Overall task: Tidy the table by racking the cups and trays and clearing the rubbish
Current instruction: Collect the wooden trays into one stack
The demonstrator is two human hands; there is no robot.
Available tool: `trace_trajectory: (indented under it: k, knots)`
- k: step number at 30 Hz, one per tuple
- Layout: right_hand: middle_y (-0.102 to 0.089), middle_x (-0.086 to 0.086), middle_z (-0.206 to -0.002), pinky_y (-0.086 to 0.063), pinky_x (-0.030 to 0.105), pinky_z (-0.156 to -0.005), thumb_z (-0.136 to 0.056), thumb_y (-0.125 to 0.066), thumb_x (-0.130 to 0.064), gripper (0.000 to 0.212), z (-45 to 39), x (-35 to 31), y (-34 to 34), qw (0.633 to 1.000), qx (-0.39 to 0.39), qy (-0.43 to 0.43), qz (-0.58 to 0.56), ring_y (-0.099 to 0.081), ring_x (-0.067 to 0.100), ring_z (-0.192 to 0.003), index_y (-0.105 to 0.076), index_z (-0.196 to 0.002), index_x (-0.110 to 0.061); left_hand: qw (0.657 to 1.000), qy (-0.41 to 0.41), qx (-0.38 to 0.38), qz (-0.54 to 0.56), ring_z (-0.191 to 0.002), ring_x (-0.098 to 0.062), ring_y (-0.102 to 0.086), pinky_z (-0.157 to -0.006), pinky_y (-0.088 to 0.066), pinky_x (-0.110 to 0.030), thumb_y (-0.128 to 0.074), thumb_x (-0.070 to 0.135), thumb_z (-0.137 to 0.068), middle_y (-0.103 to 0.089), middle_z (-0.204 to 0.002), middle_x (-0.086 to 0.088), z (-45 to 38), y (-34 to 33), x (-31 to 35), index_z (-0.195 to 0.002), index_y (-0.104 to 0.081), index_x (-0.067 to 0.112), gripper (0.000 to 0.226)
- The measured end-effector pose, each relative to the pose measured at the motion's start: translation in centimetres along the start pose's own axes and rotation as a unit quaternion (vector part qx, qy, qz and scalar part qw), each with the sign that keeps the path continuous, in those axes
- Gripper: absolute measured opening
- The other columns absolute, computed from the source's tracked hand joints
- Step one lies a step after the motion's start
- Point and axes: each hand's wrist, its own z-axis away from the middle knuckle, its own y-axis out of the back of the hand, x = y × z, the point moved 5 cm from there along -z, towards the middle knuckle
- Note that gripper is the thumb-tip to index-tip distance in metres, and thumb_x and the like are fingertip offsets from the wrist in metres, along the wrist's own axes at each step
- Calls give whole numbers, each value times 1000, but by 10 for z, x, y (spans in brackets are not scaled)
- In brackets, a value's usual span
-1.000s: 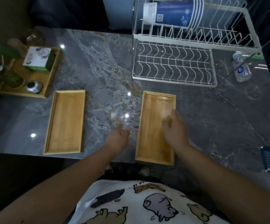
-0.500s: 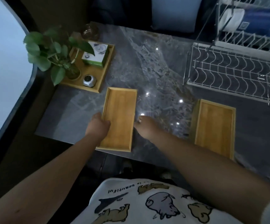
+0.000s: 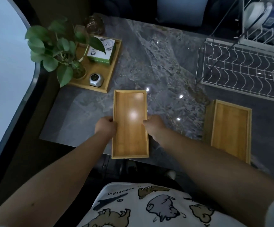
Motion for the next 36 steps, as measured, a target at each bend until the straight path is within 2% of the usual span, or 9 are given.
trace_trajectory:
  k: [4,6,12,16,22,27,29,33,36]
  knots:
    - [-66,9,-77,-47,30,-63,-86,-53,-8,17,3,11,10,1000,7,28,-3,-63,25,-71,-69,-85,-3,998,5,-24,60,-70,-28,-67,-72,-58,-44,-60,21,-90,-71,-75,-9,3,-8,-8,-74,-69,22,18]
    - [-69,2,-78,-48,26,-60,-87,-55,-10,16,7,15,16,999,22,43,-4,-64,19,-71,-70,-81,-14,998,-3,-20,67,-74,-25,-69,-76,-60,-46,-61,25,-90,-72,-79,-6,7,-10,-5,-83,-73,22,15]
    - [-65,-15,-73,-47,15,-54,-91,-56,-18,23,43,18,71,984,125,123,-25,-63,10,-69,-68,-80,-34,995,-87,-31,43,-76,-19,-68,-69,-58,-37,-56,32,-94,-72,-84,0,38,-21,41,-106,-73,22,22]
    - [-74,3,-91,-58,37,-76,-94,-54,-22,21,72,29,127,968,188,161,-46,-68,21,-82,-73,-101,-25,986,-153,-48,56,-74,-23,-68,-70,-57,-43,-57,29,-95,-71,-79,-3,68,-44,90,-78,-67,31,19]
    - [-71,-8,-84,-57,36,-76,-92,-58,-26,18,101,85,216,952,271,143,-29,-65,13,-80,-72,-104,-25,966,-231,-105,52,-75,-15,-69,-74,-57,-36,-56,28,-95,-73,-84,2,109,-115,155,-100,-74,17,22]
    - [-57,-24,-80,-36,2,-55,-91,-61,-20,25,113,136,263,938,321,129,-26,-53,-17,-65,-70,-114,-19,956,-251,-149,17,-76,-12,-68,-73,-56,-32,-55,29,-96,-75,-90,0,134,-182,175,-100,-74,20,21]
    - [-61,-19,-83,-40,6,-58,-92,-60,-17,23,113,152,276,937,324,129,-14,-56,-13,-70,-70,-113,-18,956,-250,-155,7,-78,-15,-69,-75,-57,-35,-56,28,-95,-74,-91,-1,142,-202,179,-103,-74,18,22]
    - [-66,5,-95,-53,35,-77,-93,-57,-17,20,104,174,292,947,302,110,7,-62,20,-87,-71,-107,-14,956,-257,-137,-30,-80,-16,-68,-79,-57,-37,-56,26,-95,-74,-94,-2,150,-226,184,-108,-73,17,23]
    - [-64,0,-95,-52,24,-69,-94,-57,-18,21,99,185,298,951,288,114,5,-61,6,-81,-71,-109,-17,956,-255,-136,-52,-77,-15,-68,-75,-57,-35,-54,25,-94,-74,-89,-2,153,-238,186,-104,-73,16,23]
